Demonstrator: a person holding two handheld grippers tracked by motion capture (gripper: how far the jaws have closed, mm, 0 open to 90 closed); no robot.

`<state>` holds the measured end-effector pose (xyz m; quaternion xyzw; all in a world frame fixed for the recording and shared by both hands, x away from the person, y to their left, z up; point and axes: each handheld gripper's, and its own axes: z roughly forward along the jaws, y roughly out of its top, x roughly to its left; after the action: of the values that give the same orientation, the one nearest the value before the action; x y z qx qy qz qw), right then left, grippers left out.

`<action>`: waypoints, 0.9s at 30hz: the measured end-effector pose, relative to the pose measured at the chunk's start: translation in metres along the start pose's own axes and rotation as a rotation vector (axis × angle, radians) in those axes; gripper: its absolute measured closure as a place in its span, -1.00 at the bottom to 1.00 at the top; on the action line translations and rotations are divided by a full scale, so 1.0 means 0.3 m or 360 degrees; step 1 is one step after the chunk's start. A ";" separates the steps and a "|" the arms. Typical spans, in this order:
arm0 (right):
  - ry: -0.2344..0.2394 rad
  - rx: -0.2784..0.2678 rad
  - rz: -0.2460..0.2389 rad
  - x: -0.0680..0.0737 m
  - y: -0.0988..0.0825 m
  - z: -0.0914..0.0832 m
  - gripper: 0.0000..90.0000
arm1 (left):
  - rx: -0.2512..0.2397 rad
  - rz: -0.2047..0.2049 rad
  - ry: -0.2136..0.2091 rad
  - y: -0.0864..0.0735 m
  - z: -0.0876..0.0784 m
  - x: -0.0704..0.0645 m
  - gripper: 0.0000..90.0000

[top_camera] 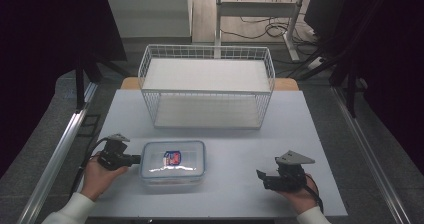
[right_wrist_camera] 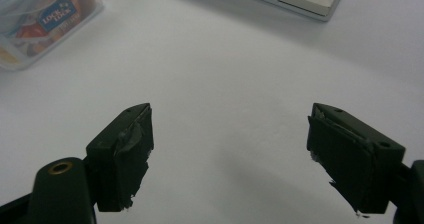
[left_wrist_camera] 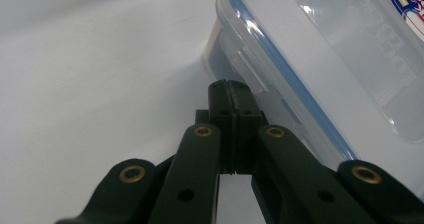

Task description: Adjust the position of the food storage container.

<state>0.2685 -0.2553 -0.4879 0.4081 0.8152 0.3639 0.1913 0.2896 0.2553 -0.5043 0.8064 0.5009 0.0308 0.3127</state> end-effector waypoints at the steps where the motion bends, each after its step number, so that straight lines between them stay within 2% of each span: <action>1: 0.0000 0.0002 0.0001 -0.001 0.000 0.000 -0.58 | 0.0002 0.0000 -0.0008 0.005 0.005 -0.005 1.00; 4: 0.0000 0.0005 -0.0001 -0.001 -0.001 0.001 -0.58 | 0.0007 0.0006 -0.0026 0.014 0.015 -0.019 1.00; 8: -0.0003 -0.0005 -0.0001 0.001 0.002 -0.001 -0.58 | 0.0011 0.0017 -0.0091 0.028 0.038 -0.058 1.00; 10: -0.0003 -0.0003 -0.0001 0.002 0.002 0.001 -0.58 | 0.0020 0.0030 -0.0097 0.031 0.041 -0.065 1.00; 11: -0.0003 -0.0003 -0.0002 0.002 0.002 0.002 -0.58 | 0.0015 0.0031 -0.0111 0.039 0.052 -0.084 1.00; 12: -0.0003 -0.0003 -0.0002 0.002 0.002 0.002 -0.58 | 0.0015 0.0031 -0.0111 0.039 0.052 -0.084 1.00; 15: -0.0002 0.0001 -0.0004 0.004 0.004 0.004 -0.58 | 0.0030 0.0049 -0.0174 0.063 0.080 -0.124 1.00; 16: -0.0003 0.0000 -0.0003 0.004 0.004 0.005 -0.58 | 0.0030 0.0049 -0.0174 0.063 0.080 -0.124 1.00; 18: -0.0004 -0.0003 -0.0001 0.004 0.006 0.005 -0.58 | 0.0032 0.0069 -0.0204 0.083 0.104 -0.157 1.00; 27: 0.0002 0.0003 -0.0013 0.001 0.007 0.012 -0.58 | 0.0041 0.0119 -0.0284 0.133 0.162 -0.235 0.99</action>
<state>0.2716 -0.2526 -0.4886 0.4046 0.8173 0.3626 0.1919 0.3038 0.1619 -0.5035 0.8280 0.4410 -0.0359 0.3444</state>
